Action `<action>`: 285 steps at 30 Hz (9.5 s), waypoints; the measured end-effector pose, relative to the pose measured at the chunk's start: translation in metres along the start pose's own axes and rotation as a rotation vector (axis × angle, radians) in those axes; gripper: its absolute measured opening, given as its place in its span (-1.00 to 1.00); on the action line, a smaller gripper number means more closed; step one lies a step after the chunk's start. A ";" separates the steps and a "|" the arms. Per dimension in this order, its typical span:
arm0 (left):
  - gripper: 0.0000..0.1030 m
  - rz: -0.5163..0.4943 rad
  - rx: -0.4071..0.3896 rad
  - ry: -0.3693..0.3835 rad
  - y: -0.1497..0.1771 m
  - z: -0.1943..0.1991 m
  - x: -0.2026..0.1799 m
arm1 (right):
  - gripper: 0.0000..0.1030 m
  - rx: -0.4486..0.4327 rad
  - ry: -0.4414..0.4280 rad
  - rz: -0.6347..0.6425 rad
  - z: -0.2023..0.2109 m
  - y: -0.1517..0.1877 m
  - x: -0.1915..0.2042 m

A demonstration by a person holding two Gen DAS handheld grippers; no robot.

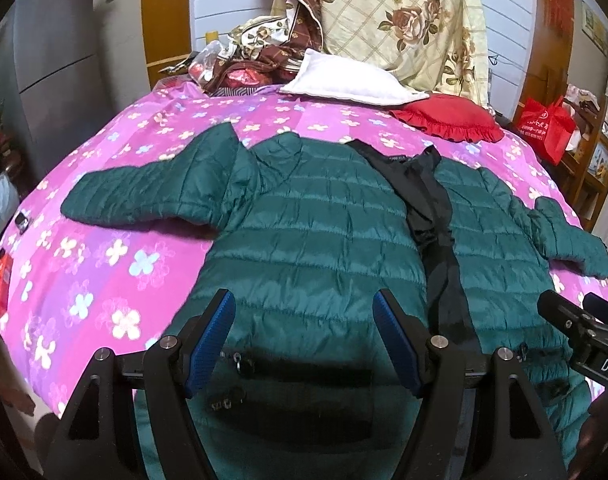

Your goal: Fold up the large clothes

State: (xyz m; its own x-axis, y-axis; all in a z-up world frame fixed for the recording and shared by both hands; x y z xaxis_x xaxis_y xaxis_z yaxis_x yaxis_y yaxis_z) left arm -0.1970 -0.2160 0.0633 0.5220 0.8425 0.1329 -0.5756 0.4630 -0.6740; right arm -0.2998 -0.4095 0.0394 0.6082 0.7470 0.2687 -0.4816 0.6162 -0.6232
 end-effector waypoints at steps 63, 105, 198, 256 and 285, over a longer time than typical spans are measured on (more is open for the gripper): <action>0.00 0.108 0.005 -0.128 -0.061 -0.079 0.117 | 0.99 0.081 -0.083 0.051 -0.126 -0.059 0.069; -1.00 0.771 0.033 -0.252 0.025 -0.161 0.387 | 1.00 0.124 -0.073 0.079 -0.133 -0.048 0.074; -0.68 -0.159 0.019 0.219 -0.059 -0.036 -0.050 | 0.99 0.129 -0.011 -0.082 -0.101 -0.078 -0.058; -0.66 0.086 0.062 -0.032 -0.072 -0.164 0.051 | 0.34 0.060 0.012 0.160 -0.177 -0.112 0.020; -0.64 0.064 0.001 0.003 -0.067 -0.090 0.036 | 0.57 0.010 0.003 0.077 -0.101 -0.084 -0.018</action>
State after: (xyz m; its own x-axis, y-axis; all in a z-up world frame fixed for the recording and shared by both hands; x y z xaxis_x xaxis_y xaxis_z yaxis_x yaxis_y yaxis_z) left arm -0.0834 -0.2417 0.0481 0.4864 0.8693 0.0873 -0.6083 0.4087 -0.6804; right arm -0.2068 -0.4999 0.0128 0.5709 0.7917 0.2176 -0.5334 0.5591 -0.6348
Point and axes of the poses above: each gripper's, at about its wrist camera, not at the fingertips, and z roughly against the way its jaws point, x to its left, y to its underside, the point moved 6 cm from there along -z, roughly the way its jaws point, and after that the axes turned 15 degrees about -z, right-handed, at the moved point
